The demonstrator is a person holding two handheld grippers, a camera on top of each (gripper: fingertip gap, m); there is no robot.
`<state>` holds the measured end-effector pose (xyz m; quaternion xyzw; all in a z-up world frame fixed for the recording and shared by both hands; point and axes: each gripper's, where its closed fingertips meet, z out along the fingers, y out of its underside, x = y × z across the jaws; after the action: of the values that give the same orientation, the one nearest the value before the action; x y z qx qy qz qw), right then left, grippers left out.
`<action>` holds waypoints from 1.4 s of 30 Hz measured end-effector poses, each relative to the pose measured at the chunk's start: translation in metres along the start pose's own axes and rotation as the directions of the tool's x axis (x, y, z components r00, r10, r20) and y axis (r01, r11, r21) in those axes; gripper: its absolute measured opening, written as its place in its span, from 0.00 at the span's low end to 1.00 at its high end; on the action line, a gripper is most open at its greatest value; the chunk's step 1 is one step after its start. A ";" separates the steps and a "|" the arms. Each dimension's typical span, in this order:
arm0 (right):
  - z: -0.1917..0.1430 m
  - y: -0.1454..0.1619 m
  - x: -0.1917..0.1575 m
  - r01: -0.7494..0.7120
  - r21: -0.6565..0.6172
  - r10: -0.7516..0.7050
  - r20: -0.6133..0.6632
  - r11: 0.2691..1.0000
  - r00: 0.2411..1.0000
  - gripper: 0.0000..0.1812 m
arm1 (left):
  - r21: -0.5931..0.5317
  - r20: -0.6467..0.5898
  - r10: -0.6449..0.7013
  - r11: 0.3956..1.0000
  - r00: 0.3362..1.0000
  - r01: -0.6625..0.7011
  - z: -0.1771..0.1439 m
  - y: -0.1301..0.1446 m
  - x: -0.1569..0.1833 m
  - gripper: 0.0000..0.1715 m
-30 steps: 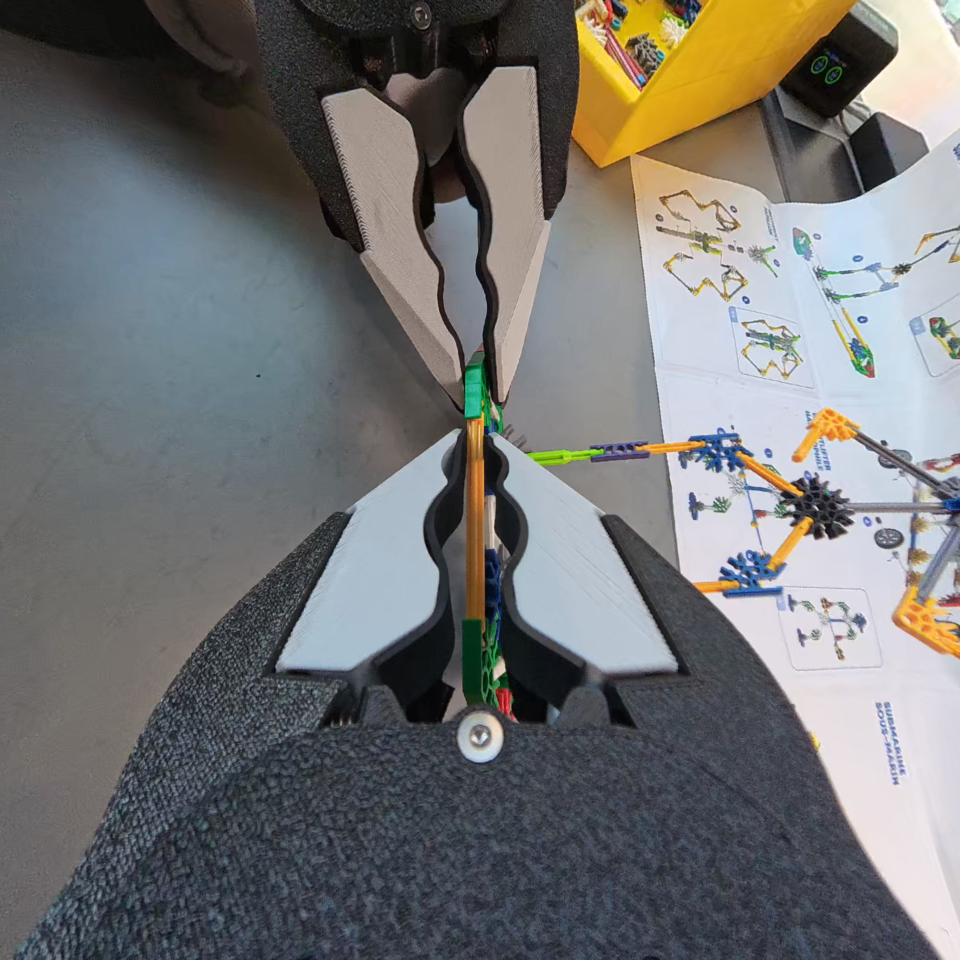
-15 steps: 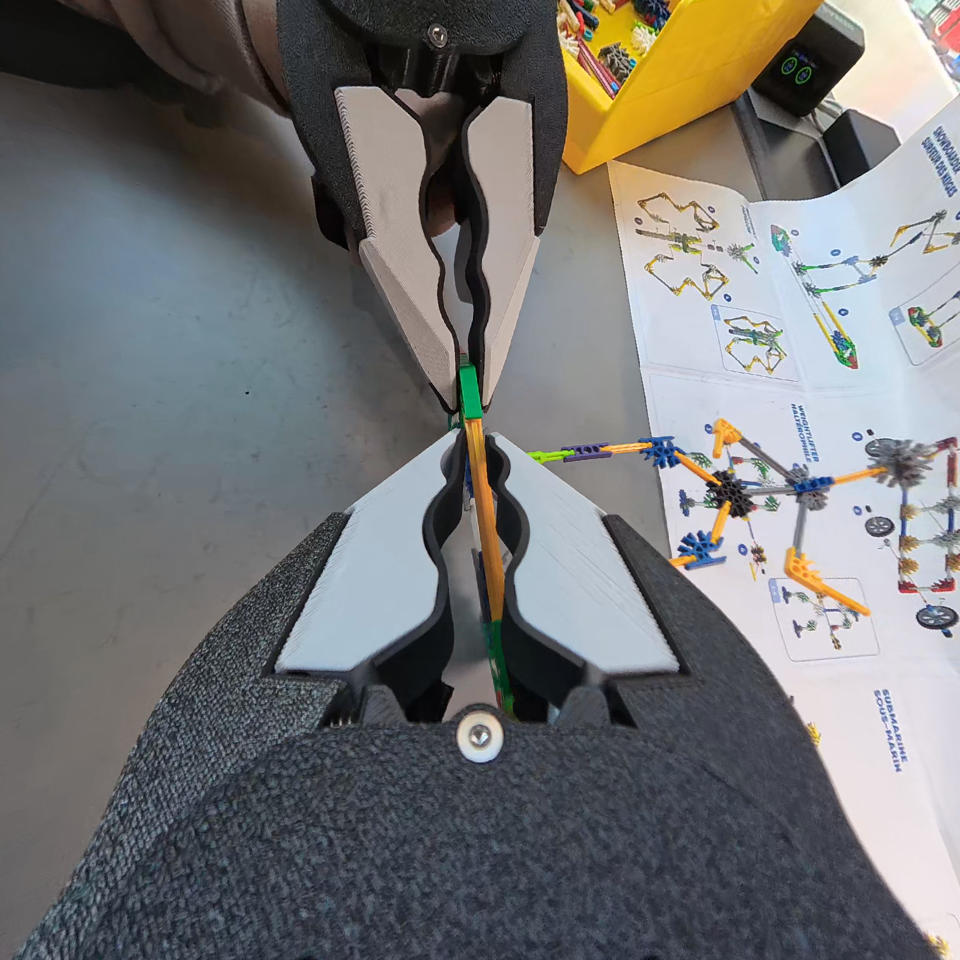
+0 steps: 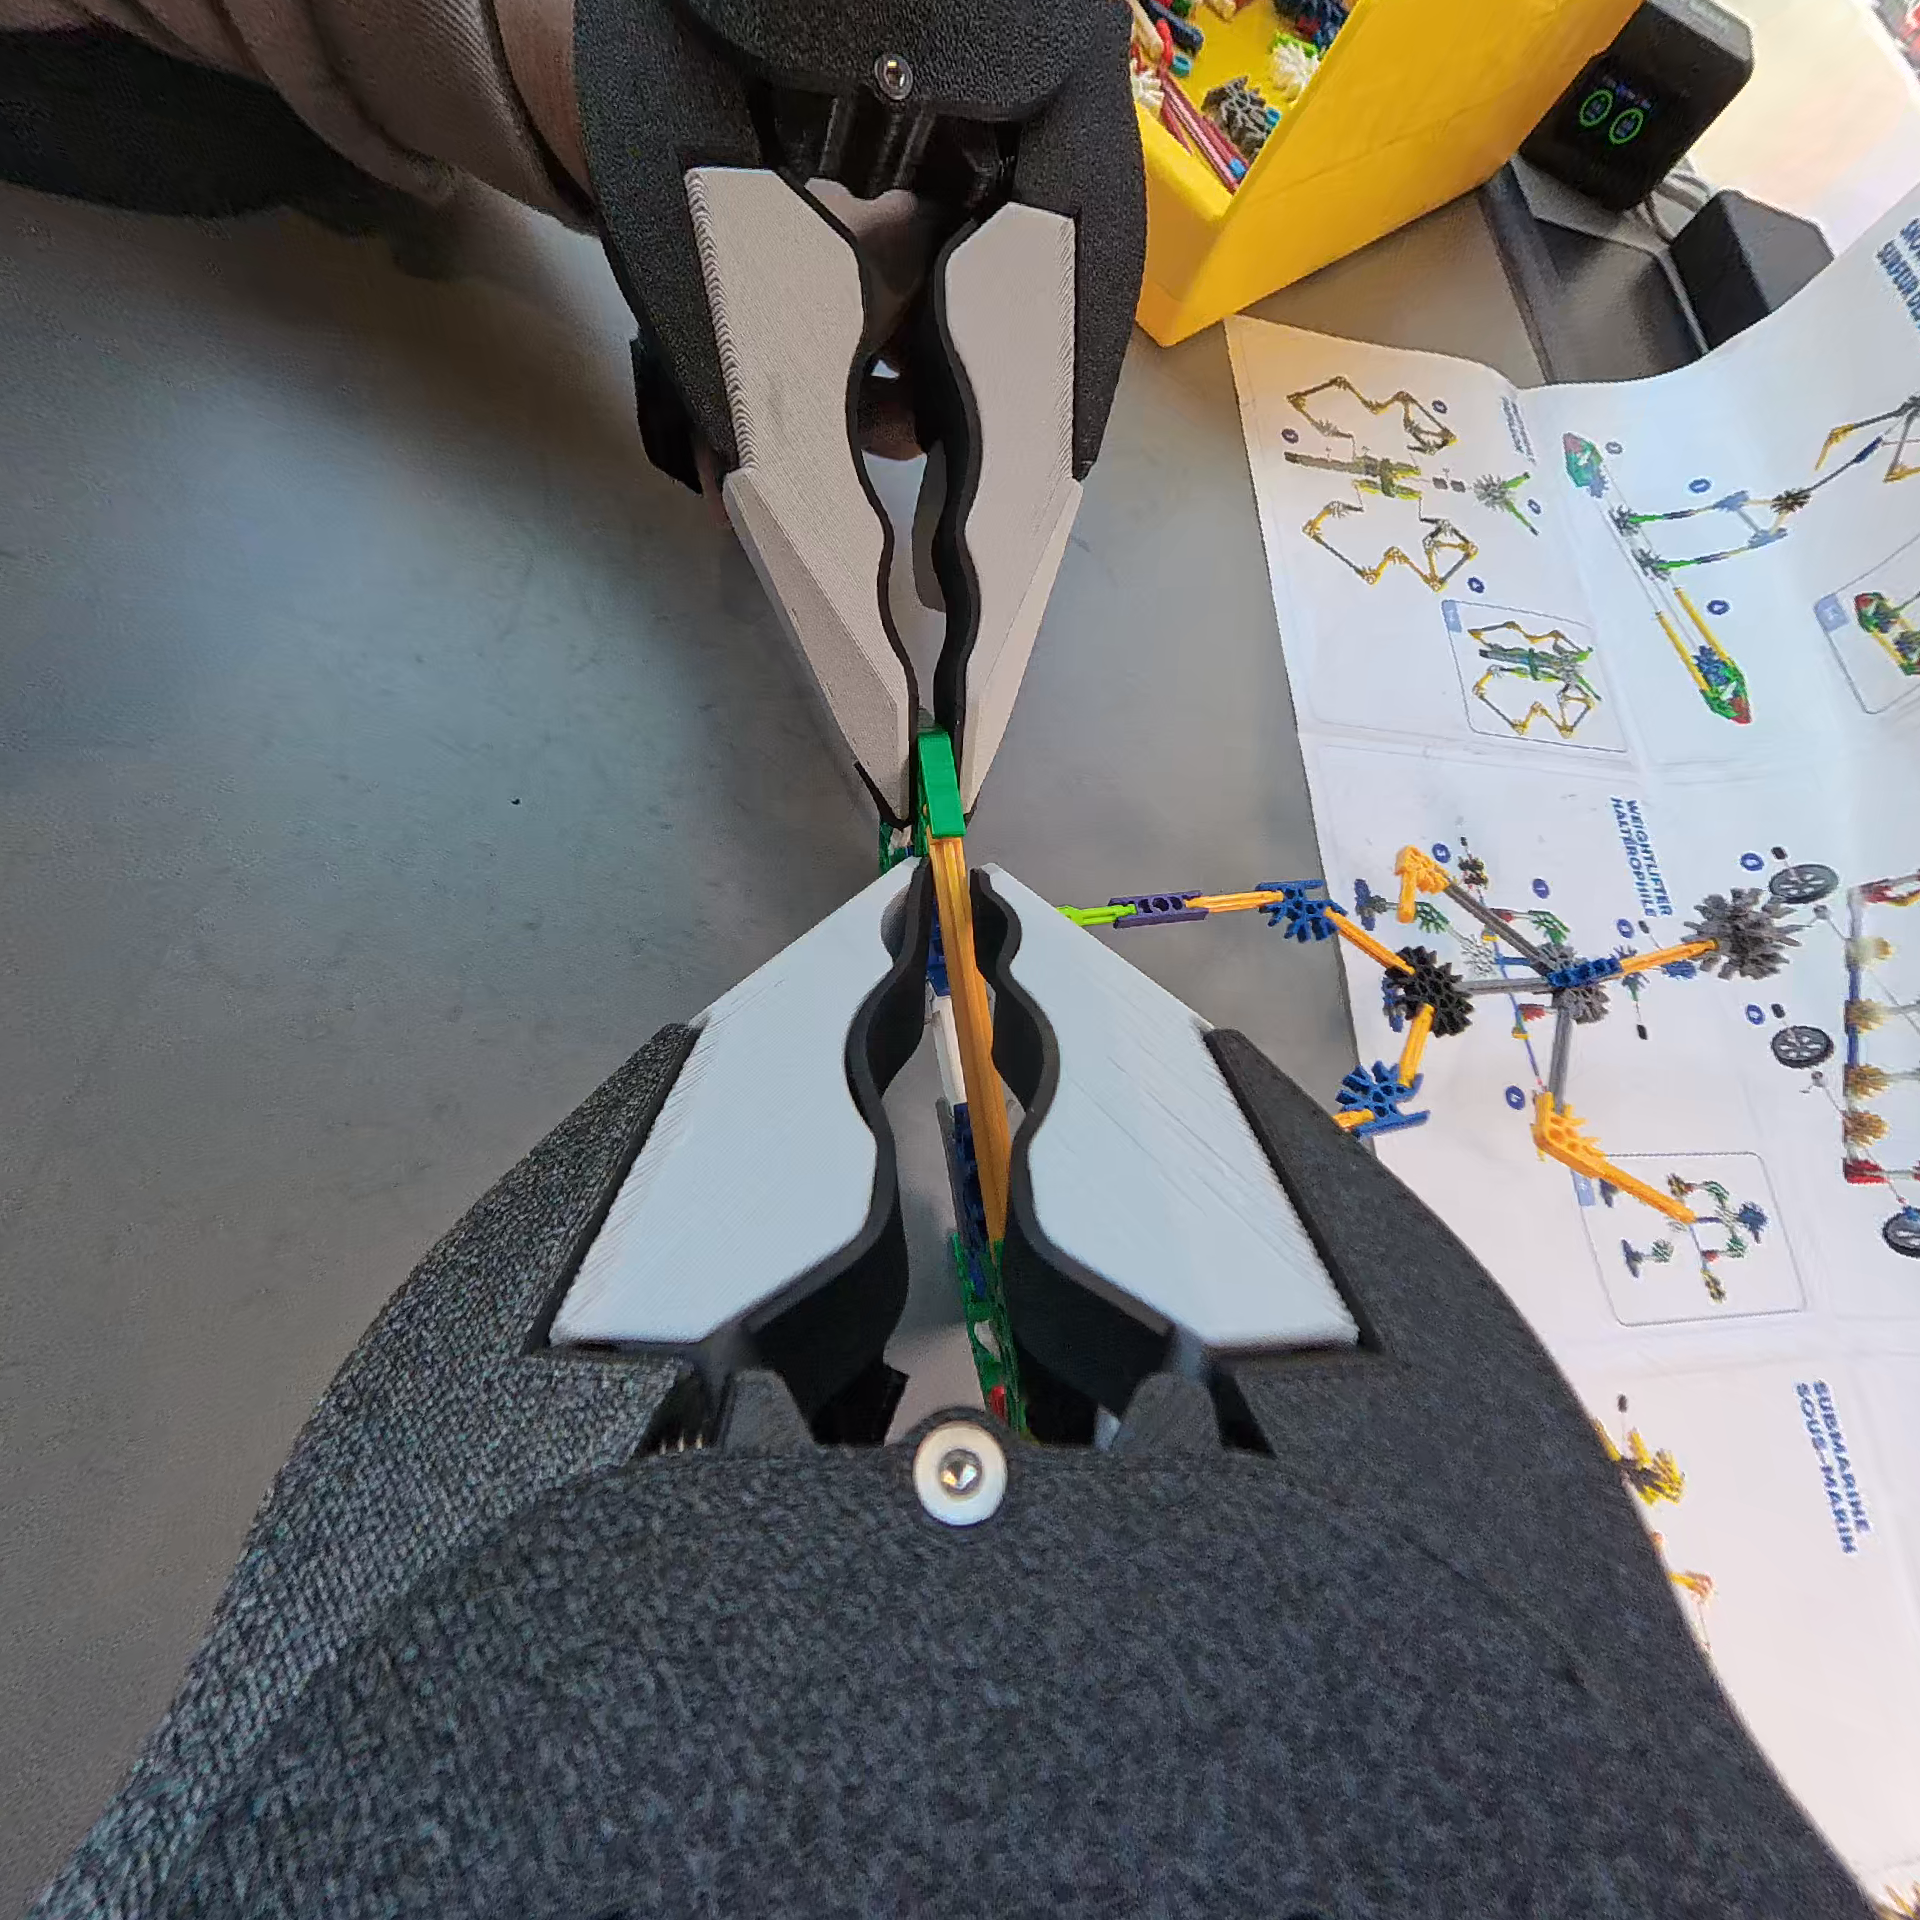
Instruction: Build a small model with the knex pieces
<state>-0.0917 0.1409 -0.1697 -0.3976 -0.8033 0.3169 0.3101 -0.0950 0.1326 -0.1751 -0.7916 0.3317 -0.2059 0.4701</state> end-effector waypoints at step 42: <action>-0.017 -0.048 0.005 -0.184 0.190 0.175 0.064 0.964 0.983 0.07 | 0.237 0.060 0.116 0.963 0.991 -0.127 -0.003 -0.059 0.024 0.11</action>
<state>-0.1024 0.1265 -0.1220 -0.4288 -0.7363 0.4300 0.2987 -0.0608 0.1331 -0.1209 -0.7117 0.3413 -0.1970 0.5816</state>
